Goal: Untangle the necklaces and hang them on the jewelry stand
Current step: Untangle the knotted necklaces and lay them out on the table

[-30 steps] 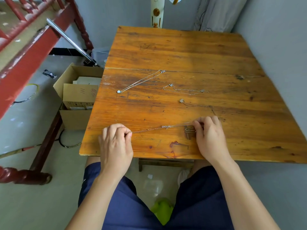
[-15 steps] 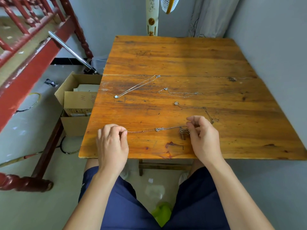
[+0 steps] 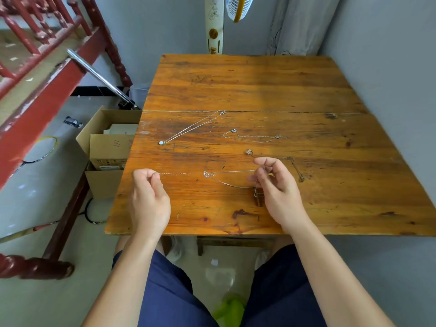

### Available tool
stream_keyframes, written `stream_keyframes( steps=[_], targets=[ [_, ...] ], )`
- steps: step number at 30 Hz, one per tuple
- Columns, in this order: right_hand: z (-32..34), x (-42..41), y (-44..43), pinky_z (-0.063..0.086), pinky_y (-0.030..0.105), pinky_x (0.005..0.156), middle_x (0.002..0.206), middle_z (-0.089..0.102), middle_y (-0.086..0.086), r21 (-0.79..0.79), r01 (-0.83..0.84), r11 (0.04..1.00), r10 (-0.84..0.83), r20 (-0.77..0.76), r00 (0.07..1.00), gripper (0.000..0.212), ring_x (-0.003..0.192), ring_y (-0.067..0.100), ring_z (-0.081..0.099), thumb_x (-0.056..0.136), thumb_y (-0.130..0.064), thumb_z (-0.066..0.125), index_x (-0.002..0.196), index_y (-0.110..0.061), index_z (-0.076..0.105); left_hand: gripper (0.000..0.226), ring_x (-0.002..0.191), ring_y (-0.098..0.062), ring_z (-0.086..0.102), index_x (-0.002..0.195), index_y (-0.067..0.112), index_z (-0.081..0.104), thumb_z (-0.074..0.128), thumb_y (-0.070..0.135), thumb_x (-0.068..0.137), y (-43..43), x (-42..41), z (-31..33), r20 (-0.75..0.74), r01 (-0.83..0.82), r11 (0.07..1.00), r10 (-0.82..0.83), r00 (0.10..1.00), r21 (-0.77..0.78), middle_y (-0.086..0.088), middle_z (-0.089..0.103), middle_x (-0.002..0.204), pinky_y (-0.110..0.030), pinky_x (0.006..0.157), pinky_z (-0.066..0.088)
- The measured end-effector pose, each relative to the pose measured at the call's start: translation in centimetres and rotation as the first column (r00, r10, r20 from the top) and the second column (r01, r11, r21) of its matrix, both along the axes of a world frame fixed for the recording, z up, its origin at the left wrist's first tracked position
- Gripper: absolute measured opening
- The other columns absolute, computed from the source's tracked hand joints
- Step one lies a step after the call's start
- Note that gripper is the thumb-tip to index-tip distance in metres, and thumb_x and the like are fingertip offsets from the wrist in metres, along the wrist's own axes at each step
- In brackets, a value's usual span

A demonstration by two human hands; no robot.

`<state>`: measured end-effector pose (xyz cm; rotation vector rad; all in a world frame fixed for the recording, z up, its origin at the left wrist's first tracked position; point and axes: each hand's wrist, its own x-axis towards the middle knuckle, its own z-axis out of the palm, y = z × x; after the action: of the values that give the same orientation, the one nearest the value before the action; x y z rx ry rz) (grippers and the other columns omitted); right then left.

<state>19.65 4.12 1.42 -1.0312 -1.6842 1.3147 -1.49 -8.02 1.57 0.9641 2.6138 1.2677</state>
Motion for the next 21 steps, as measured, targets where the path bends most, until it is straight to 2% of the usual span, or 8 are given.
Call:
stream_keyframes(
  steps=[3,5,7,9,12,15,18,21],
  targets=[
    [0.5,-0.3,0.7,0.052,0.026,0.070,0.083,0.060,-0.009,-0.104,-0.046,0.994,0.043,-0.033,0.999,0.020,0.073,0.005,0.063,0.106,-0.017,0.047,0.116,-0.021,0.063,0.008,0.077,-0.023,0.052,0.103,0.010,0.046,0.040,0.015,0.103,-0.2,-0.6,-0.2,-0.076,0.037,0.999,-0.040,0.996,-0.036,-0.002,0.055,0.090,-0.034,0.066,0.040],
    [0.5,-0.1,1.3,0.050,0.019,0.073,0.087,0.065,-0.020,0.026,-0.066,0.997,0.063,0.107,0.992,0.023,0.080,-0.002,0.063,0.106,-0.027,0.048,0.115,-0.022,0.068,0.006,0.074,-0.025,0.053,0.098,0.012,0.044,0.041,0.014,0.102,-0.2,-1.3,-0.7,-0.166,0.058,0.995,-0.071,0.984,-0.085,-0.004,0.055,0.086,-0.036,0.062,0.040],
    [0.5,0.3,1.8,0.052,0.019,0.074,0.094,0.071,-0.018,0.140,-0.098,0.985,0.059,0.258,0.964,0.028,0.089,-0.002,0.065,0.103,-0.039,0.049,0.112,-0.024,0.072,0.008,0.071,-0.026,0.052,0.093,0.012,0.043,0.043,0.010,0.101,-0.2,-2.0,-1.0,-0.242,0.066,0.988,-0.098,0.965,-0.137,-0.004,0.053,0.081,-0.036,0.059,0.038],
    [0.6,0.8,2.3,0.048,0.022,0.062,0.085,0.070,-0.015,0.223,-0.137,0.965,0.039,0.396,0.917,0.037,0.075,0.002,0.063,0.098,-0.053,0.052,0.108,-0.025,0.074,0.009,0.073,-0.027,0.052,0.091,0.011,0.045,0.046,0.007,0.099,-0.3,-2.5,-1.1,-0.294,0.070,0.982,-0.121,0.948,-0.178,-0.005,0.053,0.080,-0.036,0.060,0.037],
    [0.8,1.3,3.1,0.046,0.026,0.060,0.077,0.065,-0.012,0.378,-0.203,0.903,-0.052,0.566,0.823,0.042,0.069,0.005,0.059,0.089,-0.068,0.056,0.086,-0.029,0.073,0.007,0.080,-0.032,0.054,0.090,0.011,0.050,0.050,0.008,0.096,0.0,-2.7,-1.0,-0.346,0.053,0.964,-0.144,0.927,-0.261,-0.009,0.059,0.084,-0.038,0.065,0.040],
    [1.0,1.2,3.6,0.046,0.026,0.060,0.075,0.061,-0.014,0.365,-0.179,0.913,-0.066,0.568,0.820,0.043,0.070,0.005,0.058,0.085,-0.070,0.058,0.073,-0.029,0.066,0.006,0.086,-0.031,0.056,0.091,0.015,0.050,0.052,0.012,0.096,0.4,-2.5,-1.1,-0.352,0.028,0.947,-0.146,0.925,-0.320,-0.008,0.062,0.089,-0.042,0.069,0.044],
    [0.7,1.0,3.6,0.052,0.030,0.066,0.083,0.069,-0.009,0.350,-0.127,0.928,-0.083,0.527,0.846,0.042,0.079,0.010,0.062,0.088,-0.067,0.057,0.080,-0.027,0.069,0.006,0.086,-0.030,0.056,0.089,0.016,0.051,0.054,0.017,0.095,0.6,-2.5,-1.0,-0.367,0.005,0.942,-0.135,0.920,-0.335,-0.008,0.061,0.089,-0.041,0.069,0.045],
    [0.5,1.1,3.1,0.048,0.029,0.059,0.077,0.063,-0.008,0.407,-0.150,0.901,-0.092,0.517,0.851,0.041,0.071,0.011,0.059,0.089,-0.066,0.056,0.083,-0.028,0.072,0.008,0.091,-0.032,0.051,0.093,0.015,0.059,0.058,0.022,0.092,0.5,-2.5,-0.8,-0.400,-0.054,0.931,-0.103,0.911,-0.361,-0.012,0.057,0.094,-0.043,0.071,0.045]
  ],
)
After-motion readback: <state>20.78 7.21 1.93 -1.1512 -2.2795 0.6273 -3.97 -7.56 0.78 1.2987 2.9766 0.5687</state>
